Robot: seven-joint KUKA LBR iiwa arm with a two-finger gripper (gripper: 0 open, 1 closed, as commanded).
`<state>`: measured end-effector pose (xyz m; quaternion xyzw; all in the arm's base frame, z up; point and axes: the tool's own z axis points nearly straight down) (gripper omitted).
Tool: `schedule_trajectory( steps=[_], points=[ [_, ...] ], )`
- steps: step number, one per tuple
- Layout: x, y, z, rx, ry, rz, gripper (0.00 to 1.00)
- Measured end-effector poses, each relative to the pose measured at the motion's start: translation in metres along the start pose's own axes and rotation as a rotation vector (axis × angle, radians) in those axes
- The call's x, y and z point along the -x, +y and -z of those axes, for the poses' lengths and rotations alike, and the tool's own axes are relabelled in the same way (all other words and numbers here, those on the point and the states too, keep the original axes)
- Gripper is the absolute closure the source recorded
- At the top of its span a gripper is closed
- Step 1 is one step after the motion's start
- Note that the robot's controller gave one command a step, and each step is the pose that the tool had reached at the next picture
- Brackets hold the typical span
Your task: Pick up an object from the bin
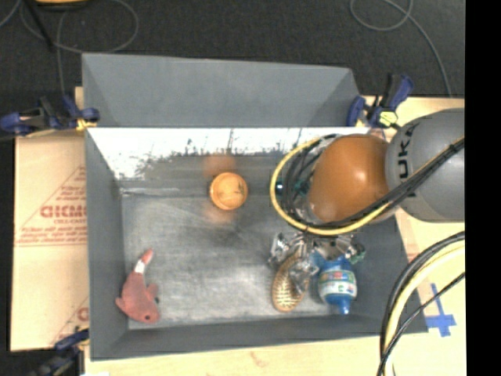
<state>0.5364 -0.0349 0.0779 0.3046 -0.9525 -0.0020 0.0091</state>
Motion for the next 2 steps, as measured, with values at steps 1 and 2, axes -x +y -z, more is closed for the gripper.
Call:
schedule_trajectory(
  steps=[1, 2],
  points=[
    [0.000, 0.000, 0.000, 0.000, 0.000, -0.001, 1.00],
    [0.008, 0.009, 0.148, -0.012, -0.022, -0.048, 1.00]
  ],
)
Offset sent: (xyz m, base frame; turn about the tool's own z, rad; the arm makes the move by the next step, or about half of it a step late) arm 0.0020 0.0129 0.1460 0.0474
